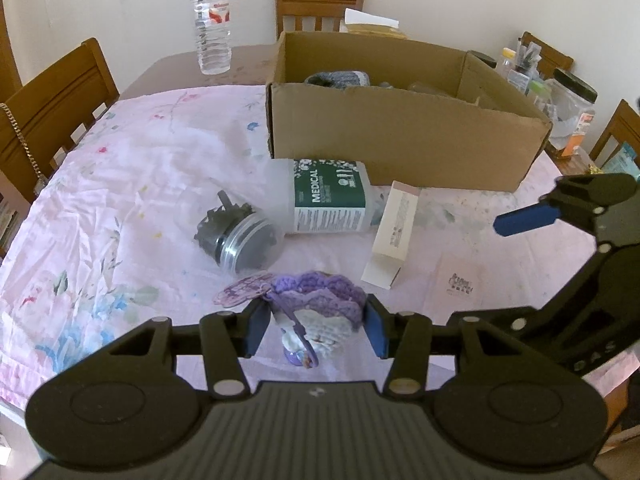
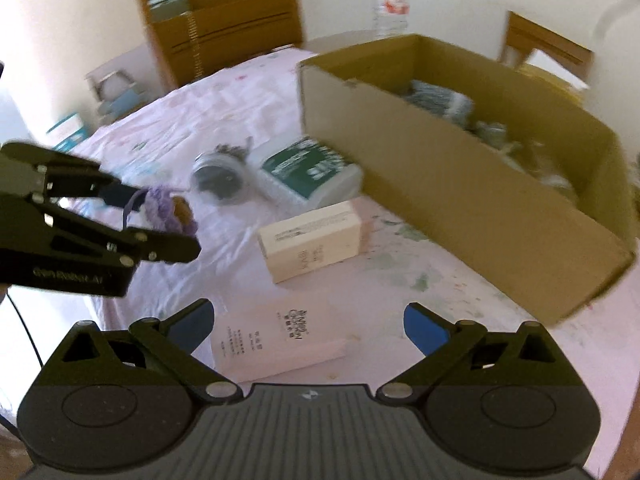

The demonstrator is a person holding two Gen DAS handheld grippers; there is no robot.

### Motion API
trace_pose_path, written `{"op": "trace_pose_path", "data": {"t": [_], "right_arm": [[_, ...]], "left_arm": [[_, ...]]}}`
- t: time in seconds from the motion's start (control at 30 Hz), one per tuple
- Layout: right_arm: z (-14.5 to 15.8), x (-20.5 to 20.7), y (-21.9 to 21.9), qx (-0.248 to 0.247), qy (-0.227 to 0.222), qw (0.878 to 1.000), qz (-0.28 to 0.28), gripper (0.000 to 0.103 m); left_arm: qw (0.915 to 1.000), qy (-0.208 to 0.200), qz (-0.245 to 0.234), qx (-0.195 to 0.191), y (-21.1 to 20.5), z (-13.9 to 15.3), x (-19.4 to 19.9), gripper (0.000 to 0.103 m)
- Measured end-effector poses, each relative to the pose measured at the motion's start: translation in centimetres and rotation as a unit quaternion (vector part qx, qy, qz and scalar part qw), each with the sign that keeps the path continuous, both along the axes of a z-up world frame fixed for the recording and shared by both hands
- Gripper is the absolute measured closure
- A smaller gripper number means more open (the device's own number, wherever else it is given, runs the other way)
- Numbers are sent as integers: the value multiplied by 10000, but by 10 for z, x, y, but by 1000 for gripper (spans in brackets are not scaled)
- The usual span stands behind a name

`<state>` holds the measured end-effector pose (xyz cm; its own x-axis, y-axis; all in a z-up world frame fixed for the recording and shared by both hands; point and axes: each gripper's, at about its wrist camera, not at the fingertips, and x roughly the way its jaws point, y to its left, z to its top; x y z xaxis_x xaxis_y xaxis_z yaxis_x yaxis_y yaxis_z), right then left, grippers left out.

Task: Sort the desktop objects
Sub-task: 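Grasp the pink printed box with the right tool while the left tool holds the scrunchie, then carry the purple scrunchie and pink box into the box and open both tools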

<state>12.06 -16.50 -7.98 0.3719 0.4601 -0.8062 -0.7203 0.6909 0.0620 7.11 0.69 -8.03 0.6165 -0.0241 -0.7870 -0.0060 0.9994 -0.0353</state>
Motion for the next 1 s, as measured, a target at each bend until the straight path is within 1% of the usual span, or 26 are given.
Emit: {"op": "trace_pose_path", "data": {"t": [0.07, 0.2, 0.33, 0.37, 0.4, 0.43, 0.47, 0.5, 0.73, 0.87, 1.0], "right_arm": [[-5, 3, 4, -127, 52, 9997, 186, 1], [-13, 1, 13, -228, 88, 9980, 589, 1], [-21, -4, 21, -330, 125, 9956, 871, 2], [-23, -4, 22, -380, 121, 9950, 913, 3], [-25, -5, 24, -449, 113, 9942, 971, 7], [-26, -5, 25, -488, 95, 9938, 995, 14], [-28, -4, 25, -530, 100, 9933, 1017, 18], [-28, -4, 26, -566, 115, 9928, 1052, 18], [-18, -4, 22, -571, -30, 9919, 1134, 18], [-5, -3, 18, -553, -160, 9917, 1149, 18], [13, 5, 9, -539, -317, 9926, 1045, 18]], "left_arm": [[10000, -2, 27, 10, 1, 1, -2, 54], [9999, -12, 117, 20, 2, 2, -5, 53], [9998, 17, 187, 23, 4, 2, -7, 53], [9998, 25, 187, 29, 4, 2, -7, 53], [9998, 36, 176, 45, 3, 2, -7, 53], [9999, 45, 151, 63, 2, 2, -7, 53], [9999, 52, 117, 80, 1, 2, -7, 53], [9999, 62, 80, 94, 0, 2, -7, 54], [9996, 84, -196, 157, -8, 10, -4, 54], [9991, 16, -386, 201, -12, 23, -1, 54], [9986, -47, -526, 100, -15, 40, 7, 54]]}}
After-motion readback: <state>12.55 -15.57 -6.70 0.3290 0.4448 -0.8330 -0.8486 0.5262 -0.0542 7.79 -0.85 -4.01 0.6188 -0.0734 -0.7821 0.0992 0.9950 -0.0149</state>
